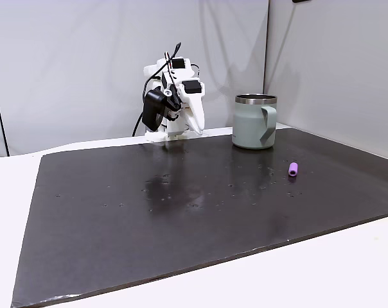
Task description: Grasp a pengrip and put it in the cup.
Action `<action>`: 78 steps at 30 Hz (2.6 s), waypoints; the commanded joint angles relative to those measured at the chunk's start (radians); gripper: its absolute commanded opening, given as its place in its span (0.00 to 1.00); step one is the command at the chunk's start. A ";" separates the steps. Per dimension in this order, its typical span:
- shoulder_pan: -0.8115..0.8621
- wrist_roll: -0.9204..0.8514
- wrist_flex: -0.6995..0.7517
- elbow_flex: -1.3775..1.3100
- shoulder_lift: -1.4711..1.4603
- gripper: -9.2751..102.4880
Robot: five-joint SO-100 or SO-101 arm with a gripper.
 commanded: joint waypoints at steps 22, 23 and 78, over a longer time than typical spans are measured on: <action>0.021 -0.077 0.063 -0.064 0.009 0.08; 0.020 -0.094 0.080 -0.083 0.009 0.08; -0.291 -0.071 1.057 -2.657 -2.256 0.32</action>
